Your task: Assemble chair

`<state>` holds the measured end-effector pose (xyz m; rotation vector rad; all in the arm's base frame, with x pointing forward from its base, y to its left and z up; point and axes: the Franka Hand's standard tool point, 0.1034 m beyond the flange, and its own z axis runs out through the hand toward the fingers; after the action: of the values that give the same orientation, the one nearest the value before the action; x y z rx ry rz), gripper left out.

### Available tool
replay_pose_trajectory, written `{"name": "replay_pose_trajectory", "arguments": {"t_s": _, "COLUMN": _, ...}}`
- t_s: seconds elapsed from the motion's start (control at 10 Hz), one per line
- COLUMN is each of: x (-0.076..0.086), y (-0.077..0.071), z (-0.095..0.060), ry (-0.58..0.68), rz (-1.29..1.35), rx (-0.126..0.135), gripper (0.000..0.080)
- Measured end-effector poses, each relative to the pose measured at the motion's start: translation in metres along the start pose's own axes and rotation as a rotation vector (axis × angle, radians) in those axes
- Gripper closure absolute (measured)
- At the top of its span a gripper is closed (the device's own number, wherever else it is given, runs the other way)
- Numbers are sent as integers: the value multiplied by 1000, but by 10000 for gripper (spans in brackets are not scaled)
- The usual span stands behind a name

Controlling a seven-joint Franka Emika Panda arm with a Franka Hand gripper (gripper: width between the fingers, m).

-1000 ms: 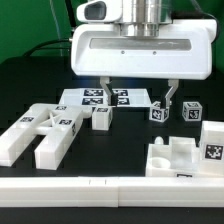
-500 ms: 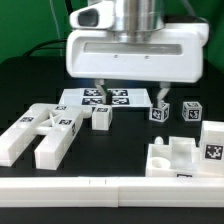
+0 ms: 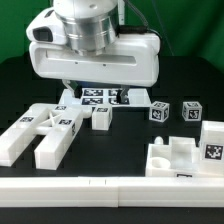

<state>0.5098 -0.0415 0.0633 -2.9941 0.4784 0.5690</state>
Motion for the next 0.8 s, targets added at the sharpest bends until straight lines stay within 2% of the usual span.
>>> {"name": "replay_pose_trajectory", "arguments": {"t_s": 0.2, "x": -3, "y": 6, "z": 2, "ry": -120, "rz": -13, "rx": -7, "gripper": 151}}
{"name": "replay_pose_trajectory", "arguments": {"t_s": 0.3, "x": 3, "y": 11, "z": 0, "ry": -151, "rz": -126, "rx": -44, "gripper": 151}}
{"name": "replay_pose_trajectory", "arguments": {"t_s": 0.4, "x": 7, "y": 13, "z": 0, "ry": -160, "rz": -199, "rx": -61, "gripper": 151}}
{"name": "replay_pose_trajectory", "arguments": {"t_s": 0.8, "x": 6, "y": 16, "z": 3, "ry": -172, "rz": -201, "rx": -68, "gripper": 151}}
